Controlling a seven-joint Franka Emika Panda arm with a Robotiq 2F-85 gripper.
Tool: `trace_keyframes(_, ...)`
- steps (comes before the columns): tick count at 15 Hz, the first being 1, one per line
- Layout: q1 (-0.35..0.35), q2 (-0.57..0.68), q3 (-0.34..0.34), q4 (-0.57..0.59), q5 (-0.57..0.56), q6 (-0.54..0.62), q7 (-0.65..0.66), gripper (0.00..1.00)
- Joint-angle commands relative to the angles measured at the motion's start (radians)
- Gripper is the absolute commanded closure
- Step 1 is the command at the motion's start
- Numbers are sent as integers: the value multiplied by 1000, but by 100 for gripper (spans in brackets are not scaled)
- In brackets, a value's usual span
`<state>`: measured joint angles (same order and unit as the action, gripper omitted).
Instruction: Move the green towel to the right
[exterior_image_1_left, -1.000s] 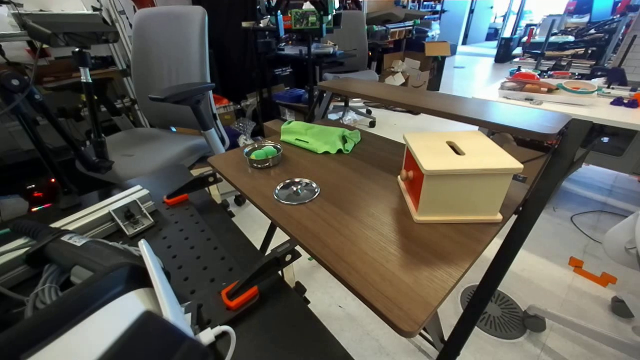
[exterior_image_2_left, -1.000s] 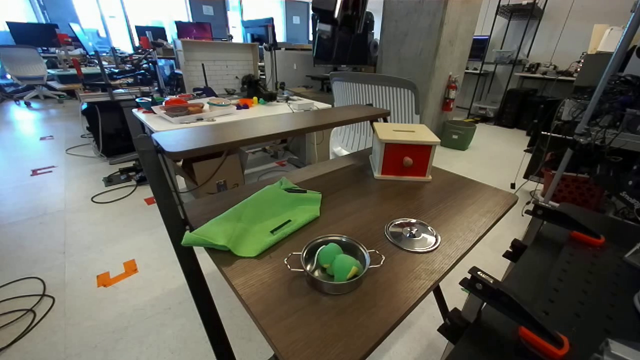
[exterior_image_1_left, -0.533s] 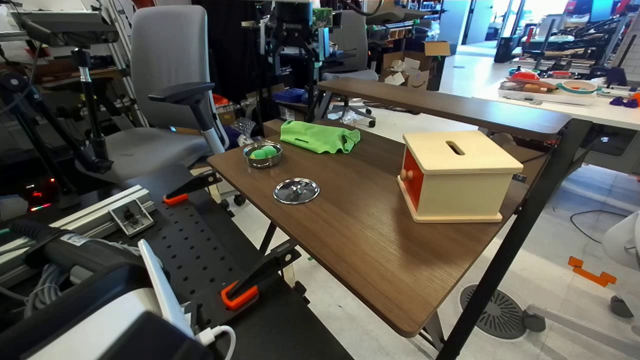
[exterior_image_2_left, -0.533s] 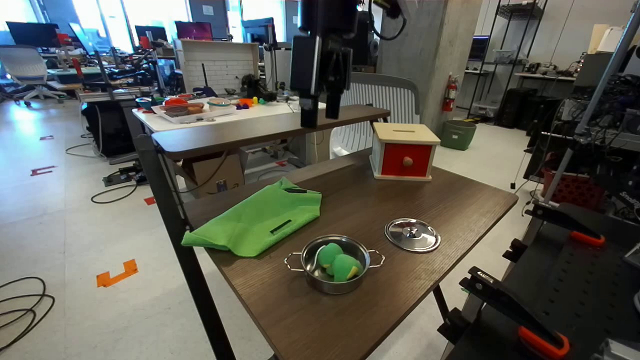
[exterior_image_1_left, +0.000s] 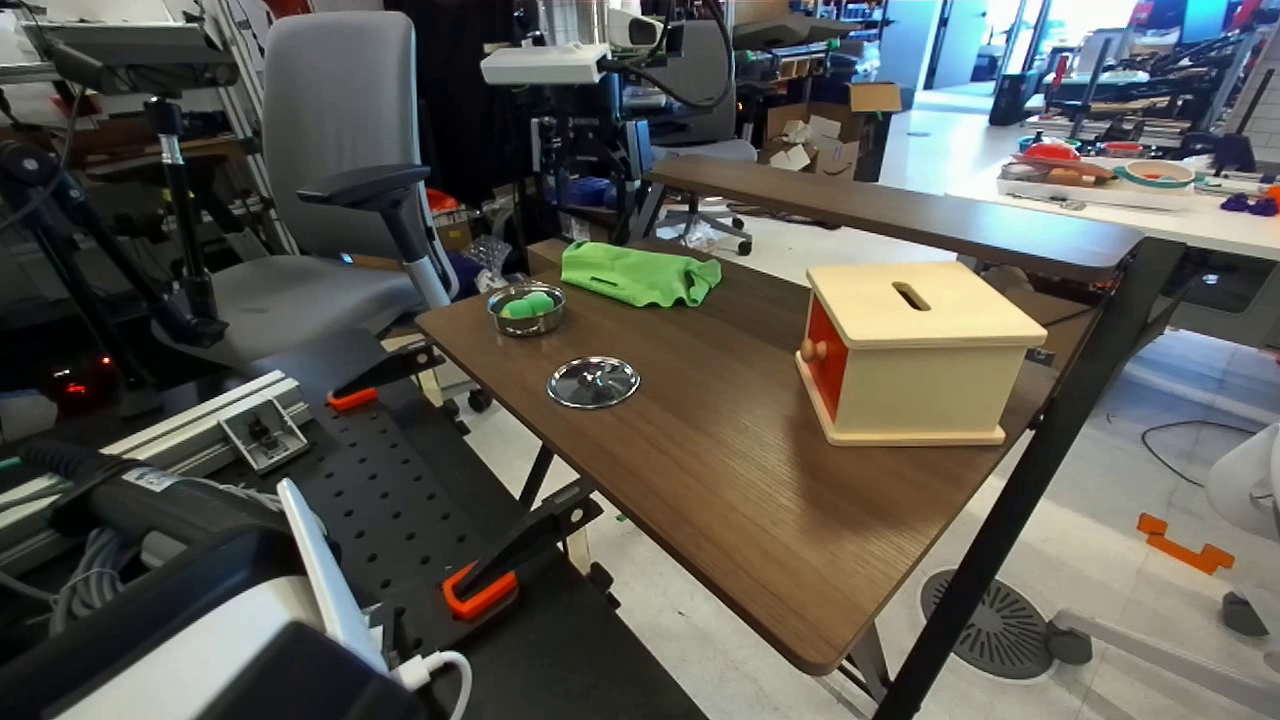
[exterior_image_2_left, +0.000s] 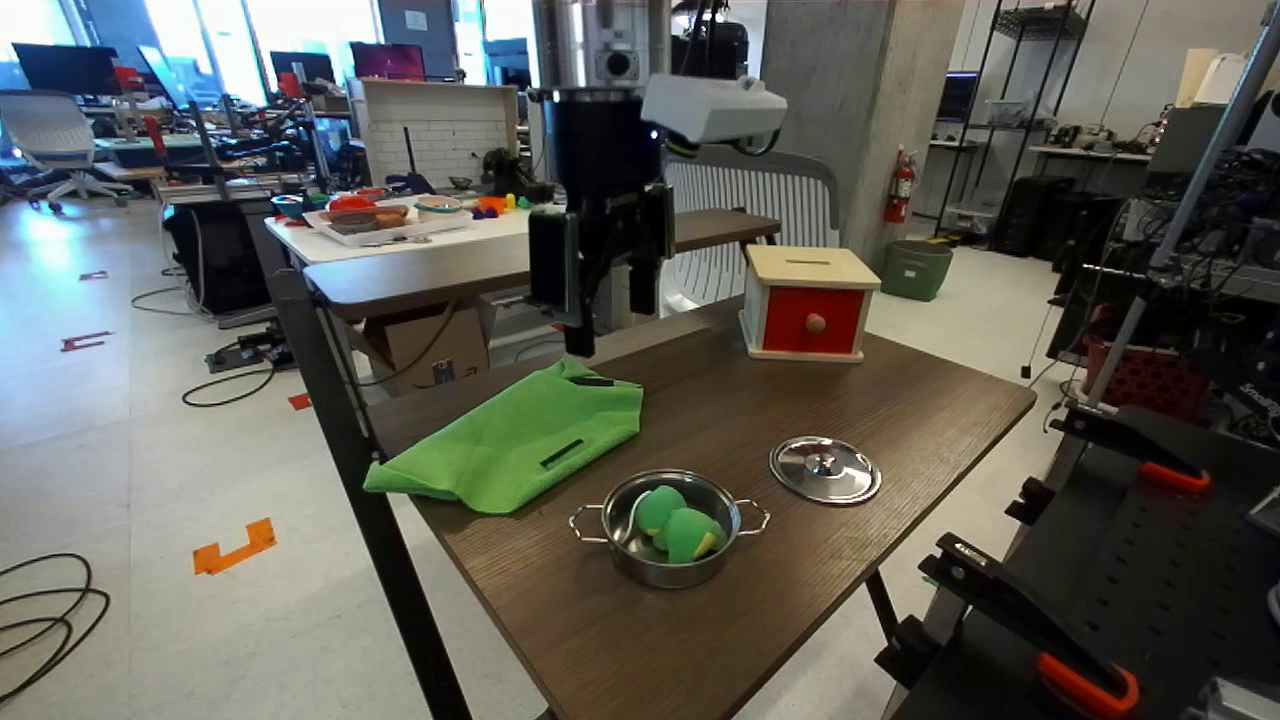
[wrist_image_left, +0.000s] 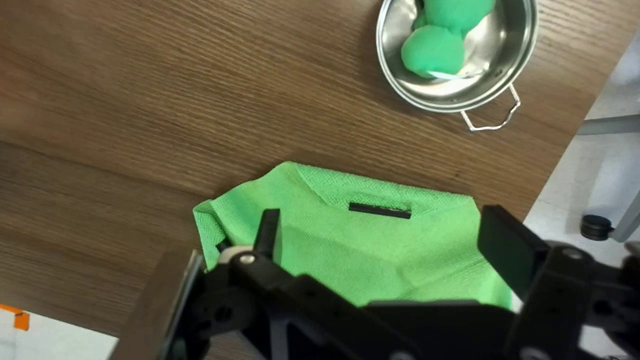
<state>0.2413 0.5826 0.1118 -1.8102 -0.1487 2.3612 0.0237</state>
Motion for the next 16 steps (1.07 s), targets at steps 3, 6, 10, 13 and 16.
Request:
trace_keyframes(3, 48, 143, -51, 169, -25, -8, 110, 0)
trace_keyframes(6, 68, 221, -72, 259, -26, -28, 145, 0)
trace_keyframes(10, 94, 319, -80, 374, -18, -48, 165, 0)
trace_keyframes(13, 106, 378, -78, 444, -10, -61, 169, 0)
trace_keyframes(16, 107, 429, -76, 507, -1, -86, 169, 0)
